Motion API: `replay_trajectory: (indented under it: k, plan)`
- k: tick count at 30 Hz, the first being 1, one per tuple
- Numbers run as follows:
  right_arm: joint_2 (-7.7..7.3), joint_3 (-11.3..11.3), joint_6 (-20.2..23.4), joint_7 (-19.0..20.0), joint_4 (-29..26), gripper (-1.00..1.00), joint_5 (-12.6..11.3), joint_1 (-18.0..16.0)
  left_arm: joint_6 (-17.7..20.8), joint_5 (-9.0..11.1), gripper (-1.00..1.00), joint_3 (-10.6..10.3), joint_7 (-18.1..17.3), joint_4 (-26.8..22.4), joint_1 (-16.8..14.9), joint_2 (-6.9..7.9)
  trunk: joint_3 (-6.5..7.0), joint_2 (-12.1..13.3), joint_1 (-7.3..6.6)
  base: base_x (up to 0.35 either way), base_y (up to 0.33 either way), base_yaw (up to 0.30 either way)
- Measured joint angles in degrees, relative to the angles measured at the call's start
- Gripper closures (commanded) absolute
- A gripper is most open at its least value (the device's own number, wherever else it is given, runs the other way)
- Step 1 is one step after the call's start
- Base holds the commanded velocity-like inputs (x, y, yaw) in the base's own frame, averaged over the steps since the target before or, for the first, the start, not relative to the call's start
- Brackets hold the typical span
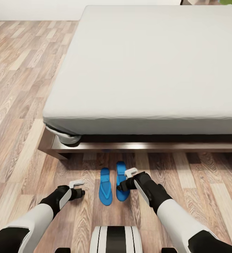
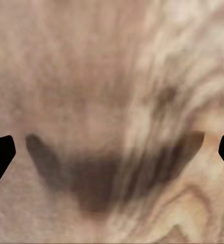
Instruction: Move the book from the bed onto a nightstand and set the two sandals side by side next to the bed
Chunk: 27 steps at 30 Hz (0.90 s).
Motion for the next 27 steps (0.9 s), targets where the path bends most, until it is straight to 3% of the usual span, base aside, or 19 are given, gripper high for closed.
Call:
replay_trajectory:
  k: [4,7,10,14,16,27]
  plan:
    - [0.01,-0.1,0.0,0.0,0.0,1.00,0.0,0.0,0.4,0.1,-1.00,0.1,-0.1,-0.5,0.0,-0.07,0.00,0.0,0.00,0.041,0.000,0.000]
    - [0.01,0.0,0.0,0.0,0.1,1.00,0.0,0.0,2.7,0.5,-1.00,0.2,-0.1,-4.0,0.0,-0.02,0.00,0.0,0.00,0.005,0.000,0.000]
    - [0.01,0.0,0.0,0.0,0.1,1.00,0.0,0.0,8.8,0.7,-1.00,0.3,-0.2,-9.6,0.9,0.02,0.00,0.0,0.00,0.000,0.000,0.000]
    - [0.01,0.0,0.0,0.0,0.2,1.00,0.0,0.0,16.4,0.8,-1.00,0.6,-0.2,-21.5,3.7,0.28,0.00,0.0,0.00,0.000,0.000,0.000]
    - [0.01,0.0,0.0,0.0,0.2,1.00,0.1,0.0,18.4,0.8,-1.00,0.7,-0.2,-24.0,4.4,0.33,-0.21,0.0,0.03,0.000,0.000,0.000]
    - [0.02,0.0,0.0,0.0,0.1,1.00,0.0,0.0,19.3,0.7,-1.00,0.6,-0.1,-24.8,4.7,0.09,-2.65,-0.2,0.31,0.000,0.000,0.000]
